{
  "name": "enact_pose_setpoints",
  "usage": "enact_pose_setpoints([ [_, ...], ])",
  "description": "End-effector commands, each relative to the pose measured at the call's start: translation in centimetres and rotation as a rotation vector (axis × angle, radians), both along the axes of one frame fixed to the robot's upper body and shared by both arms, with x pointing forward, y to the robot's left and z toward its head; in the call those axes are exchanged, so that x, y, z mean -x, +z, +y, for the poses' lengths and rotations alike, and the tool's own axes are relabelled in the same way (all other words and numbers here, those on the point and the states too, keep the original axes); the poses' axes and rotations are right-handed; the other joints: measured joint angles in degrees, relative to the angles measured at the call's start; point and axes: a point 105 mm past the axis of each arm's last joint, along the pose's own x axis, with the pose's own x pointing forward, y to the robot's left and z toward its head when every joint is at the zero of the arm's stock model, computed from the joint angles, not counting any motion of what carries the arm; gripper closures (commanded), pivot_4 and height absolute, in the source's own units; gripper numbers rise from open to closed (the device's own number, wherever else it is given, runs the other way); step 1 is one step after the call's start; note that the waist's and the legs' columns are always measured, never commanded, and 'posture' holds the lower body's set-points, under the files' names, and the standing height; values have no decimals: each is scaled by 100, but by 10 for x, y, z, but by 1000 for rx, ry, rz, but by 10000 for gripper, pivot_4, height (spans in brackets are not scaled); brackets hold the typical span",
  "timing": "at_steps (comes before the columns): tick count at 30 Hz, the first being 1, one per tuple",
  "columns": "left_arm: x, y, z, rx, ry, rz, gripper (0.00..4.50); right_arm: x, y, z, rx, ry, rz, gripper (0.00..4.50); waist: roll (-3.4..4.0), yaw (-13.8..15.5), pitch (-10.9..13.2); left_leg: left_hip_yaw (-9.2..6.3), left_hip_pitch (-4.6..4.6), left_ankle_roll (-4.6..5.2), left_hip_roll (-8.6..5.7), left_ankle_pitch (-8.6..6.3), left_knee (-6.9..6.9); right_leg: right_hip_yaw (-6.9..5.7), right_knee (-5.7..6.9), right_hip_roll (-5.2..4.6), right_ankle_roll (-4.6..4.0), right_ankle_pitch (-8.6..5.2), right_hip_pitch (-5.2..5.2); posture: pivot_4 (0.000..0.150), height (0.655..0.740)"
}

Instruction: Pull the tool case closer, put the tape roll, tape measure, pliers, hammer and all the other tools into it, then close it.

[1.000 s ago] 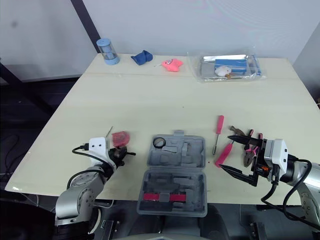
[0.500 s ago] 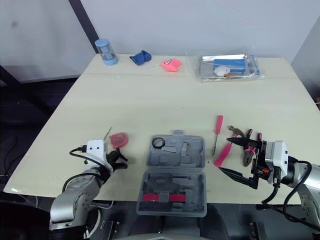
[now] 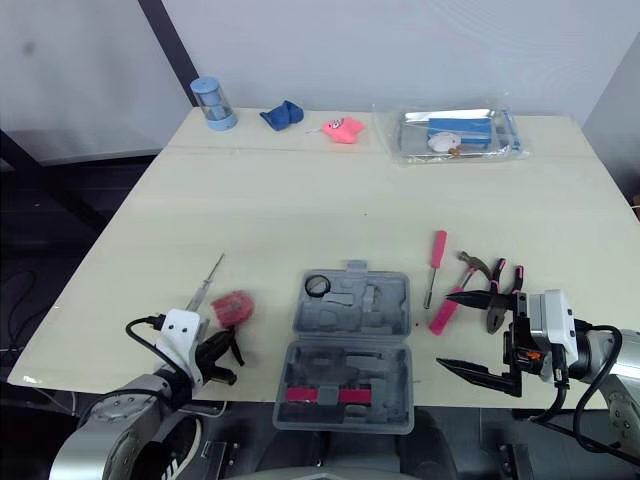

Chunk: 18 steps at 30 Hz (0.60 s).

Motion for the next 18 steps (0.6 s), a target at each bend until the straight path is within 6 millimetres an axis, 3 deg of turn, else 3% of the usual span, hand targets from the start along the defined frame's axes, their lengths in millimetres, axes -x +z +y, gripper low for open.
enact_pose_setpoints([
  [1, 10, 2, -13, 16, -63, 2, 44747, 3, 8, 6, -1, 38, -29, 0, 0, 5, 0, 1, 0, 0, 0, 0, 0, 0, -2, 0, 0, 0, 0, 1500, 7400],
  [12, 31, -2, -23, 30, -110, 38, 44747, 1, 11, 12, 8, 68, -34, 0, 1, 11, 1, 1, -3, 0, 0, 0, -2, -1, -35, -1, 8, 5, 14, 1500, 7400],
  [18, 51, -19, -13, 25, -113, 78, 44747, -2, 12, 12, 11, 68, -41, 0, 1, 14, 1, 2, -3, 1, 1, 0, -4, 0, -38, -2, 8, 5, 14, 1500, 7400],
])
